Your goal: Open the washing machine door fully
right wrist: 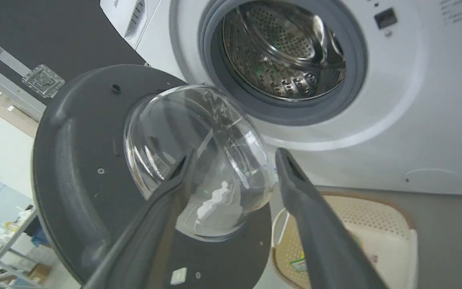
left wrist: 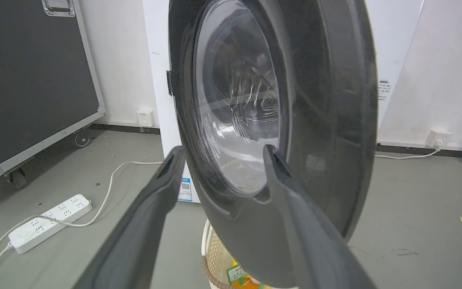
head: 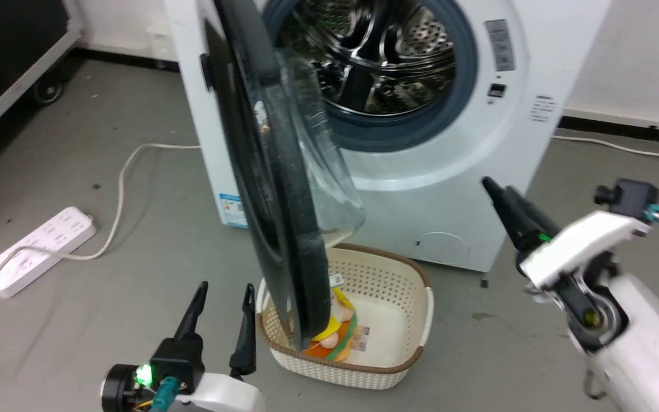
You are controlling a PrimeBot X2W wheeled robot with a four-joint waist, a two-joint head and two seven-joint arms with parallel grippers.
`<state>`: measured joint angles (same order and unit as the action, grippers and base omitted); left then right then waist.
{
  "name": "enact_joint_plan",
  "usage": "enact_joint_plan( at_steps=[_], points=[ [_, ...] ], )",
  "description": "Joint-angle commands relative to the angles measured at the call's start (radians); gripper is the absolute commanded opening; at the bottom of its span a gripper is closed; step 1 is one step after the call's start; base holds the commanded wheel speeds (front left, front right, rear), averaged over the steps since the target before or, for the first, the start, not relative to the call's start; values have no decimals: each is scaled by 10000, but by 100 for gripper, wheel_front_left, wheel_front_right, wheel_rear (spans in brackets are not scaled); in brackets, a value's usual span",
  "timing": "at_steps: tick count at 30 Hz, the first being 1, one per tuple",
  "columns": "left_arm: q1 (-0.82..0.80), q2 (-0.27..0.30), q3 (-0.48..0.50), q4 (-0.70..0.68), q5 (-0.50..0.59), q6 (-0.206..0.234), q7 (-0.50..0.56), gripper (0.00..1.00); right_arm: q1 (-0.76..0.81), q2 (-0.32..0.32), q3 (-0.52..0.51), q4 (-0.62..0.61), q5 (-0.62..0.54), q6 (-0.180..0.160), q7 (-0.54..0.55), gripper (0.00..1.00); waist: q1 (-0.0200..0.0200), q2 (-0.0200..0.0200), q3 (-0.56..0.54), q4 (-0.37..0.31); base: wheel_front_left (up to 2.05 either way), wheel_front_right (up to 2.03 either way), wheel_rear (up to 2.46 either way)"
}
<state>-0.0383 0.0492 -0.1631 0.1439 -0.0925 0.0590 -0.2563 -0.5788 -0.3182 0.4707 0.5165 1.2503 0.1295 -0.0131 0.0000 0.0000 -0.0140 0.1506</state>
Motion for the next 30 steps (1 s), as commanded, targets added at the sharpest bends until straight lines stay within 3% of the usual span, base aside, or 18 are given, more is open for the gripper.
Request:
enact_joint_plan(
  at_steps=[1, 4, 6, 10, 15, 19, 24, 30],
  points=[
    [124, 27, 54, -56, 0, 26, -55, 100, 259, -135, 87, -105, -224, 12, -195, 100, 0, 0, -101, -228, 0, 0, 0],
    [148, 34, 299, -140, 30, 33, -55, 100, 572, -1206, 907, -648, -2529, 12, -1694, 100, 0, 0, -189, -516, 0, 0, 0],
    [219, 47, 443, -192, 60, 26, -55, 100, 755, -1584, 1037, -760, -3816, 12, -2221, 100, 0, 0, -263, -710, 0, 0, 0],
    [384, 64, 692, -257, 94, -30, -55, 100, 1409, -1615, -29, -1328, -5996, 12, -2472, 100, 0, 0, -343, -989, 0, 0, 0],
    [574, 54, 813, -271, 55, -179, -55, 100, 3469, -458, -3000, -3167, -8670, 12, -2482, 100, 0, 0, -379, -1155, 0, 0, 0],
    [591, 45, 829, -210, 76, -256, -55, 100, 5314, 830, -4517, -4486, -10244, 12, -2484, 100, 0, 0, -431, -1163, 0, 0, 0],
    [699, 36, 815, -94, 122, -352, -55, 100, 6648, 1992, -5090, -4859, -11312, 12, -2485, 100, 0, 0, -492, -1240, 0, 0, 0],
    [839, 28, 751, 133, 116, -455, -55, 100, 7054, 2416, -4974, -4479, -11868, 12, -2485, 100, 0, 0, -503, -1260, 0, 0, 0]
  ],
)
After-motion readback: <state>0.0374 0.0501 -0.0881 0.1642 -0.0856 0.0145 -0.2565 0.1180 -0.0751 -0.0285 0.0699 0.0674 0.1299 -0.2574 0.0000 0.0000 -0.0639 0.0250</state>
